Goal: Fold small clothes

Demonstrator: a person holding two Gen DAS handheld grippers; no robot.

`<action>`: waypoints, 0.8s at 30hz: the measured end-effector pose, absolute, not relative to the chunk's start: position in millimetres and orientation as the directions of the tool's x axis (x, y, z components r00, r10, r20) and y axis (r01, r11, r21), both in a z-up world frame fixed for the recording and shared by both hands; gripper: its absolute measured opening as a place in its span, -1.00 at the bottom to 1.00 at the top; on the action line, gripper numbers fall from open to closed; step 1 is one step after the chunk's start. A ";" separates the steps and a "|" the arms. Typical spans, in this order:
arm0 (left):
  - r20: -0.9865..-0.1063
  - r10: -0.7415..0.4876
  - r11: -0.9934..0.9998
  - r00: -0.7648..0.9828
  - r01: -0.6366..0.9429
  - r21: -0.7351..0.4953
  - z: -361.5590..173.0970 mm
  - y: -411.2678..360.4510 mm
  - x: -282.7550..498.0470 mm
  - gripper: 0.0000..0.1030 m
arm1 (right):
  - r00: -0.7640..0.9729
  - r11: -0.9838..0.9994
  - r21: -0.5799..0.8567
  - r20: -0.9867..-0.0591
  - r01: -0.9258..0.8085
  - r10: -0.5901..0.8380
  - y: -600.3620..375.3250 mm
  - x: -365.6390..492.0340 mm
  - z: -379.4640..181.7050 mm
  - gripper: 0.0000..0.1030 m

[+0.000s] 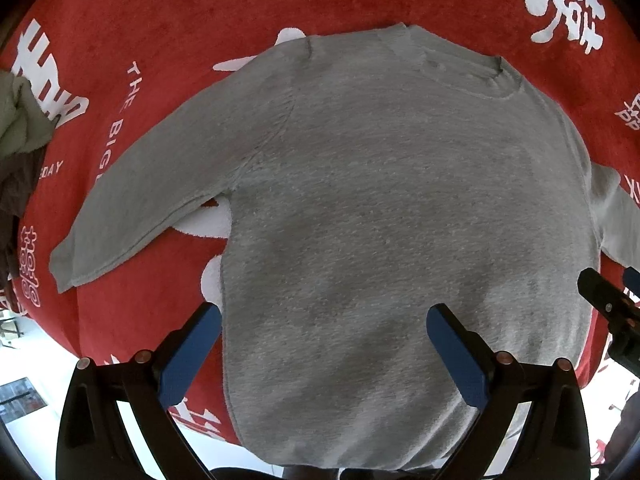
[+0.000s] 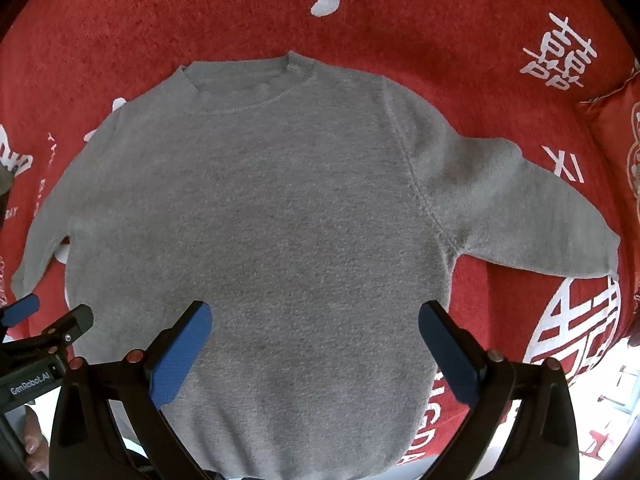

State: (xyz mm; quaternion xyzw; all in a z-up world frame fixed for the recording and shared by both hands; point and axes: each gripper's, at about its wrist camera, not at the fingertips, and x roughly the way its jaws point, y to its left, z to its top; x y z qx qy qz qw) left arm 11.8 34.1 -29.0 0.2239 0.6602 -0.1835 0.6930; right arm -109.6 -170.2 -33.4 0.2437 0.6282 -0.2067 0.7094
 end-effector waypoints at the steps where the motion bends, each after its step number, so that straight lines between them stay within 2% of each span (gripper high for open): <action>1: -0.997 0.040 0.833 0.061 0.549 0.067 -29.0 35.3 11.7 1.00 | 0.124 0.796 0.085 -0.992 0.599 0.012 -170.0 -109.2 -33.4 1.00; 17: -0.998 0.018 0.847 0.060 0.530 0.047 -29.9 48.7 19.5 1.00 | 0.118 0.808 0.068 -0.993 0.585 -0.002 -164.2 -100.4 -32.1 1.00; 24: -0.999 -0.019 0.858 0.033 0.513 0.001 -33.5 52.6 21.4 1.00 | 0.121 0.811 0.067 -0.993 0.581 -0.005 -159.5 -98.3 -28.7 1.00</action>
